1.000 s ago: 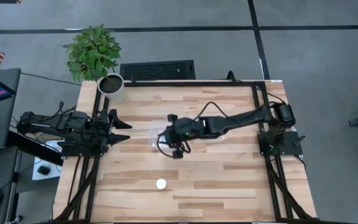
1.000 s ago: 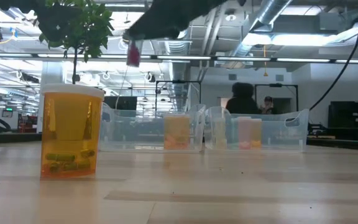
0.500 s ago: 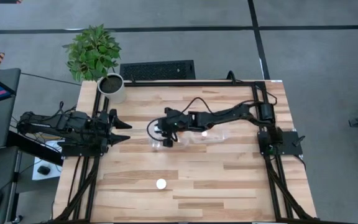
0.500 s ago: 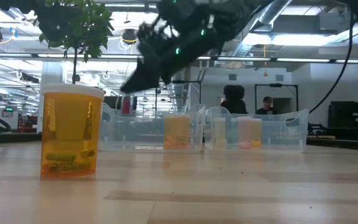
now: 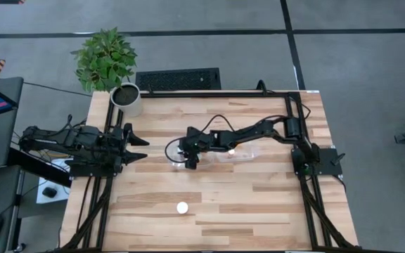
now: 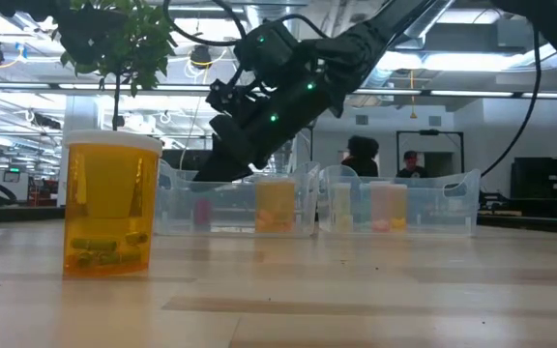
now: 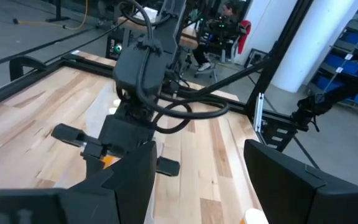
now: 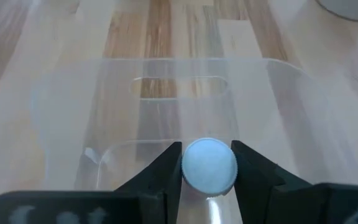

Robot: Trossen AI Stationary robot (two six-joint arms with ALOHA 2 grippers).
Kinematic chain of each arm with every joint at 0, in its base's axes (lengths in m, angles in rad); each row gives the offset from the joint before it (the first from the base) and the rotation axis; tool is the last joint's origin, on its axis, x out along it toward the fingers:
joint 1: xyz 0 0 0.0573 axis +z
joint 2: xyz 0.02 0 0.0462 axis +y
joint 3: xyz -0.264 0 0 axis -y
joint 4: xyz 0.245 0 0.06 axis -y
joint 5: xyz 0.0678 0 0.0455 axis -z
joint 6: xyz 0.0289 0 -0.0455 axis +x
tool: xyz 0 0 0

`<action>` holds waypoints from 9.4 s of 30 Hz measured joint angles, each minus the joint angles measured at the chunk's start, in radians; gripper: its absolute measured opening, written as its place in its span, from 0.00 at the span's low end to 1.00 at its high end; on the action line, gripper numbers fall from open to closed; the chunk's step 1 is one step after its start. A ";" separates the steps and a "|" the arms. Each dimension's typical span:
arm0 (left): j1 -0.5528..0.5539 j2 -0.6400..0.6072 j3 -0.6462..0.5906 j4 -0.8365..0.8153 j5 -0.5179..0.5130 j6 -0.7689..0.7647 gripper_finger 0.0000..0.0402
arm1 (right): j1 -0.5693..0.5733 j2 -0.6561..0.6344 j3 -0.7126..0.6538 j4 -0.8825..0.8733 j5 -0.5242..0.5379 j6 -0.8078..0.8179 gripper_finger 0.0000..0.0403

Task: Pick and place medicine bottles into bin by pill shape (circle, oval)
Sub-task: Put the blue pill bottle into the left transparent bin, then put the big orange pill bottle into the left transparent bin, then return to Home Position

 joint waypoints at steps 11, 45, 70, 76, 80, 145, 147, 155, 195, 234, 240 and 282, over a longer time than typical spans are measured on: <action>0.000 0.000 0.000 0.000 -0.001 -0.001 0.59 | 0.000 -0.002 0.000 -0.027 -0.010 -0.001 0.36; 0.000 0.000 0.000 0.000 -0.003 -0.009 0.59 | 0.016 -0.227 -0.001 -0.199 -0.032 -0.027 0.53; 0.000 0.000 0.000 0.004 -0.004 -0.035 0.59 | 0.420 -0.172 -0.001 -0.124 -0.019 -0.029 0.72; 0.000 0.000 0.000 0.005 -0.004 -0.045 0.59 | 0.420 -0.103 0.016 -0.066 -0.020 -0.012 0.79; 0.000 0.000 0.000 0.005 -0.004 -0.046 0.59 | 0.420 -0.055 0.071 -0.077 -0.027 -0.022 0.80; 0.000 0.000 0.000 -0.005 -0.004 -0.057 0.59 | 0.374 -0.074 0.235 -0.408 -0.013 -0.076 0.54; 0.000 0.000 0.000 -0.006 -0.004 -0.056 0.59 | 0.353 -0.123 0.235 -0.443 -0.013 -0.099 0.54; 0.000 0.000 0.000 -0.009 -0.004 -0.053 0.59 | 0.237 -0.304 0.235 -0.574 0.036 -0.133 0.54; 0.000 0.000 0.000 -0.003 -0.027 0.008 0.59 | 0.011 -0.225 -0.137 -0.055 -0.125 -0.092 0.55; 0.000 0.000 0.000 -0.003 -0.044 0.009 0.59 | 0.011 -0.161 -0.136 -0.130 -0.125 -0.064 0.57; 0.000 0.000 0.000 -0.003 -0.053 0.009 0.59 | 0.011 -0.161 -0.136 -0.138 -0.124 -0.064 0.58; 0.000 -0.062 0.000 0.072 -0.073 0.110 0.59 | -0.167 -1.438 -0.761 -0.316 -0.123 0.045 0.71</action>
